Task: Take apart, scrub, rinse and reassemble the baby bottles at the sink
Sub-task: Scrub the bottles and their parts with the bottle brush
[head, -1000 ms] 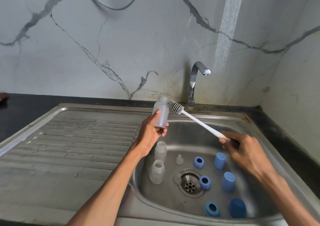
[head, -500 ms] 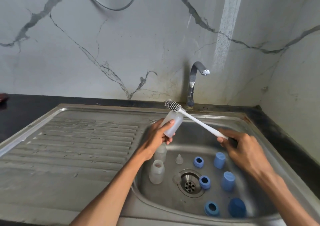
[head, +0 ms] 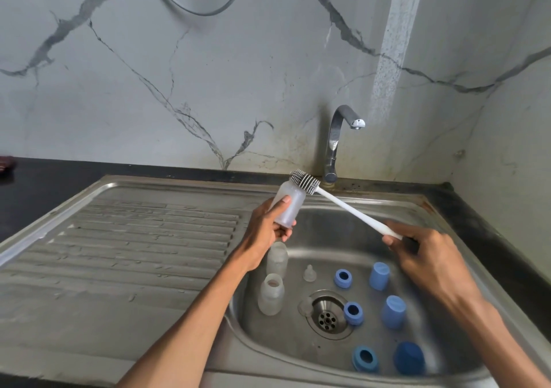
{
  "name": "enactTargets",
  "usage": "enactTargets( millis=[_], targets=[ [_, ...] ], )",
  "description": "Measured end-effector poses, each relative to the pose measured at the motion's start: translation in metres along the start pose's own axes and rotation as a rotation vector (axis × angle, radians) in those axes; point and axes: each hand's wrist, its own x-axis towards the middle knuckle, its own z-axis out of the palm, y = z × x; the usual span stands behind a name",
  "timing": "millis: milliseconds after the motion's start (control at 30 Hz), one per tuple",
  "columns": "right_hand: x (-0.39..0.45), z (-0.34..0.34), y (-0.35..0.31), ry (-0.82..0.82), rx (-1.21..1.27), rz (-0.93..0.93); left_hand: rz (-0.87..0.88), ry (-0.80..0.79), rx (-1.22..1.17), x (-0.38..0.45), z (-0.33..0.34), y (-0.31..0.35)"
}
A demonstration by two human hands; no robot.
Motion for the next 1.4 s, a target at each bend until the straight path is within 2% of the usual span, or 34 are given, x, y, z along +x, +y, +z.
enactTargets(
  millis=[100, 267, 467, 767, 967, 1033, 1200, 1400],
  targets=[
    [-0.002, 0.002, -0.004, -0.022, -0.012, -0.011, 0.015, 0.049, -0.043, 0.002, -0.009, 0.004],
    [-0.001, -0.002, -0.002, -0.014, 0.007, 0.015, 0.000, 0.013, 0.001, -0.001, 0.004, -0.001],
    [-0.003, 0.004, -0.006, -0.065, 0.018, -0.017, 0.090, 0.077, -0.049, 0.004, -0.010, 0.003],
    [-0.004, 0.002, -0.008, -0.066, -0.020, -0.003, 0.168, -0.027, 0.311, 0.009, -0.007, -0.020],
    [-0.007, 0.003, -0.011, -0.048, -0.017, -0.043, 0.187, 0.106, 0.205, 0.016, -0.026, -0.012],
    [-0.007, 0.004, -0.012, -0.053, -0.025, -0.040, 0.177, 0.066, 0.239, 0.014, -0.025, -0.014],
    [-0.004, 0.001, -0.010, -0.050, -0.016, -0.014, 0.191, -0.064, 0.498, 0.011, -0.004, -0.026],
    [-0.007, 0.001, -0.012, -0.055, -0.002, -0.039, 0.168, 0.131, 0.116, 0.014, -0.023, -0.009]
  ],
)
